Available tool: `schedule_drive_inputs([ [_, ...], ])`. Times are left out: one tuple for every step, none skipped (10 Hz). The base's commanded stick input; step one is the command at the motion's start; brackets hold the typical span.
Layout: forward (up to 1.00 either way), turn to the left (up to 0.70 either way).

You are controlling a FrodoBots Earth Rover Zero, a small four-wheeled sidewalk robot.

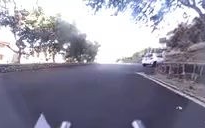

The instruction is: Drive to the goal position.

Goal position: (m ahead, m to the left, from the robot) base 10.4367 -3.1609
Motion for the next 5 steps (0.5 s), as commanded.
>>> schedule_drive_inputs([
  [0.5, 0.0],
  [0.5, 0.0],
  [0.5, 0.0],
  [0.5, 0.0],
  [0.5, 0.0],
])
